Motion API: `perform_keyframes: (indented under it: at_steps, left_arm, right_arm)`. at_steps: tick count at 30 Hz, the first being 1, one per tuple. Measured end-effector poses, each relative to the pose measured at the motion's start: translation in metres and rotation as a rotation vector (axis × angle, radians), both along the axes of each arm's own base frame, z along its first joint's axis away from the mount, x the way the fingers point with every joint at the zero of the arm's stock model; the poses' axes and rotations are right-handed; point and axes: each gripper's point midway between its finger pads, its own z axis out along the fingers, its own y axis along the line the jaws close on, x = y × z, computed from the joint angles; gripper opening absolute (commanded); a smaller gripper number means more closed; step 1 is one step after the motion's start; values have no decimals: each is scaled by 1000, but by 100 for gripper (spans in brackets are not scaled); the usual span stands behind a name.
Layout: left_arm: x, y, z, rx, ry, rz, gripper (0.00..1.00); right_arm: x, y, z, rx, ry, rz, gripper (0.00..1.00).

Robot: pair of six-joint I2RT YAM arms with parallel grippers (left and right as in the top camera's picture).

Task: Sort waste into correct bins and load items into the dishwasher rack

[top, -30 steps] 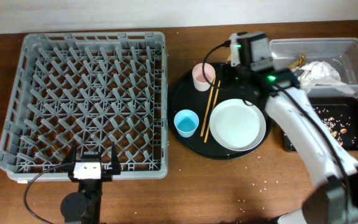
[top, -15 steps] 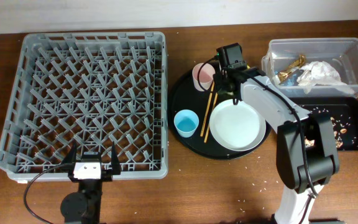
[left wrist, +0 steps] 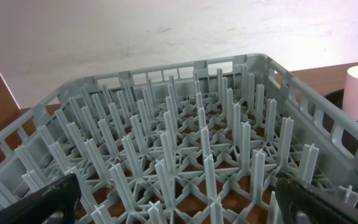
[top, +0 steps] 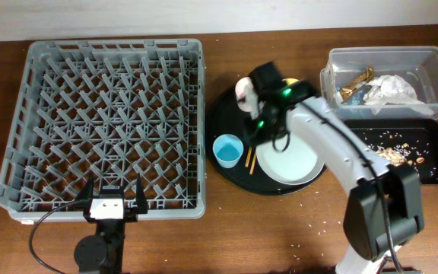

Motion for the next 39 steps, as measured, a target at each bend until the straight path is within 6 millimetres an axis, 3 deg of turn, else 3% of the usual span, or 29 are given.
perform_keyframes:
  at_steps: [2,4,5,16,20,24,27,31,35,39]
  left_arm:
    - [0,0,0,0,0,0,100]
    - [0,0,0,0,0,0,100]
    - [0,0,0,0,0,0,100]
    - [0,0,0,0,0,0,100]
    - [0,0,0,0,0,0,100]
    - [0,0,0,0,0,0,100]
    - [0,0,0,0,0,0,100]
    - [0,0,0,0,0,0,100]
    - [0,0,0,0,0,0,100]
    - [0,0,0,0,0,0,100]
  right_arm:
    - [-30,0,-26,-74,68,52,38]
    - [-54,-13,-49,-136,139,66,37]
    - [-59,-17,-55,-152,150,67,37]
    - [-54,-24,-58,-193,125,72,33]
    - [-27,-9,-34,-151,39,67,33]
    - [-13,-2,-19,-126,-9,64,34]
    - [-7,2,-12,-116,-32,64,46]
    - [23,13,23,-55,-129,-1,50]
    - [41,-11,29,-31,-132,-163,50]
    - [56,-14,33,9,-164,-259,50]
